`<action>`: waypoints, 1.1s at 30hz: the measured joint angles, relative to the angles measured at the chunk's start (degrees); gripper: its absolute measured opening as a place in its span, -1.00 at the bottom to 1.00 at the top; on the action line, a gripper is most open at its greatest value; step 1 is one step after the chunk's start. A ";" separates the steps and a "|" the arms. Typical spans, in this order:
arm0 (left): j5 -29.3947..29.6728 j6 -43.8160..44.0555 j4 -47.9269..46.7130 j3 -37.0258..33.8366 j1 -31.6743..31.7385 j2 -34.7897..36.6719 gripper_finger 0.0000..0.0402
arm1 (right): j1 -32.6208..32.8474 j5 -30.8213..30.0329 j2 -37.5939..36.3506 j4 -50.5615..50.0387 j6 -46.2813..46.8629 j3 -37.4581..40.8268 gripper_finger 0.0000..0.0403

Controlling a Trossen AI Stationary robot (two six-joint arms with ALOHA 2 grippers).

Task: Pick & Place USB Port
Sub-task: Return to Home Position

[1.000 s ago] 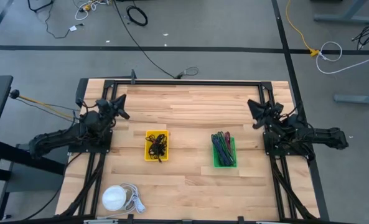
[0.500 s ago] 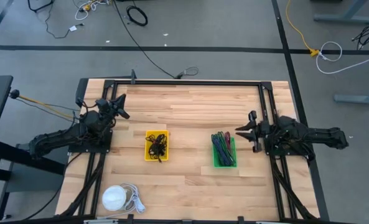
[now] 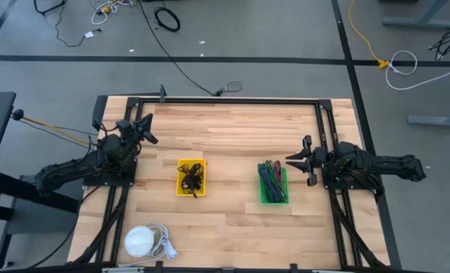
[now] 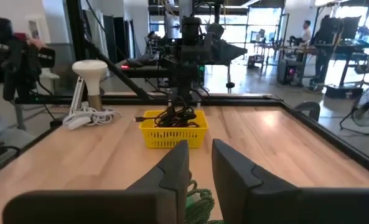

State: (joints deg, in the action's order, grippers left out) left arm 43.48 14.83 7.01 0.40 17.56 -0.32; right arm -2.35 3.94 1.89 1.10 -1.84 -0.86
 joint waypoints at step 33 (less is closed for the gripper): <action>-43.98 -2.58 -5.87 0.00 -14.54 0.08 -0.93 | 0.00 -0.02 0.02 0.17 2.88 -0.09 -0.64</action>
State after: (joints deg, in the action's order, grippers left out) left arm -0.49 12.25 1.14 0.40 3.01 -0.24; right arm -2.35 3.92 1.91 1.28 1.04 -0.95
